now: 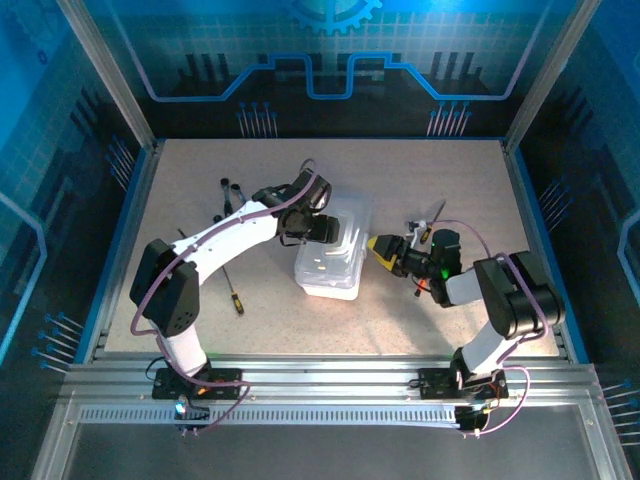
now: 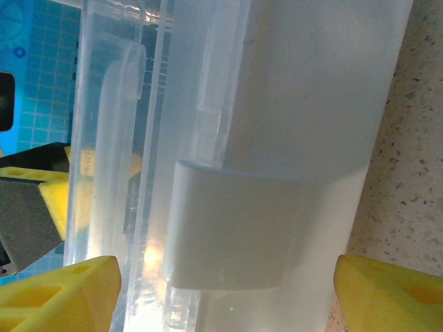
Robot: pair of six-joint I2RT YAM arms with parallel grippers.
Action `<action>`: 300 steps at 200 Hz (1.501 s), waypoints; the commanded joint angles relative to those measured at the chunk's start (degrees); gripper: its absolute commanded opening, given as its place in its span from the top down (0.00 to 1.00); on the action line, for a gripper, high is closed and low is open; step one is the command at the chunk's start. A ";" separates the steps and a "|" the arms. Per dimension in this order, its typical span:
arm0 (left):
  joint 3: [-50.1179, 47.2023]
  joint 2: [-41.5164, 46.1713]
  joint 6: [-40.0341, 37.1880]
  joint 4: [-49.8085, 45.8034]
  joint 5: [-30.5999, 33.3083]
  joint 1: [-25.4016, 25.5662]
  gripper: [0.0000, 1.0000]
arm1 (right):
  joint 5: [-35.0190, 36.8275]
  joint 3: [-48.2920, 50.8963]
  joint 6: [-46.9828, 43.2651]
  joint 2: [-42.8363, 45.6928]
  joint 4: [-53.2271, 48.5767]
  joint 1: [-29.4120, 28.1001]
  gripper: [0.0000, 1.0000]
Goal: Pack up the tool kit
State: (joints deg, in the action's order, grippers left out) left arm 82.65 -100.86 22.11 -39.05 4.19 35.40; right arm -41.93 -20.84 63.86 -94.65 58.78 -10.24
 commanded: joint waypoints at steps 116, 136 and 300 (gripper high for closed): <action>-4.63 -1.38 1.01 -3.62 -4.02 -0.67 0.36 | -1.89 -1.81 11.91 -11.22 22.69 -2.56 0.25; -4.63 -1.66 1.14 -3.64 -4.01 -0.66 0.36 | -2.40 -1.97 12.49 -10.88 22.64 -2.69 0.25; -5.57 -2.88 1.81 -3.14 -3.26 -0.60 0.37 | -5.45 -3.85 12.69 -9.35 22.77 -4.27 0.25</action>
State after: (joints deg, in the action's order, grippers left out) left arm 80.82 -99.90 22.37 -37.19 3.14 34.76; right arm -44.60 -23.27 76.51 -107.55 79.75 -12.47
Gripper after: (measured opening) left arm 0.681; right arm 0.752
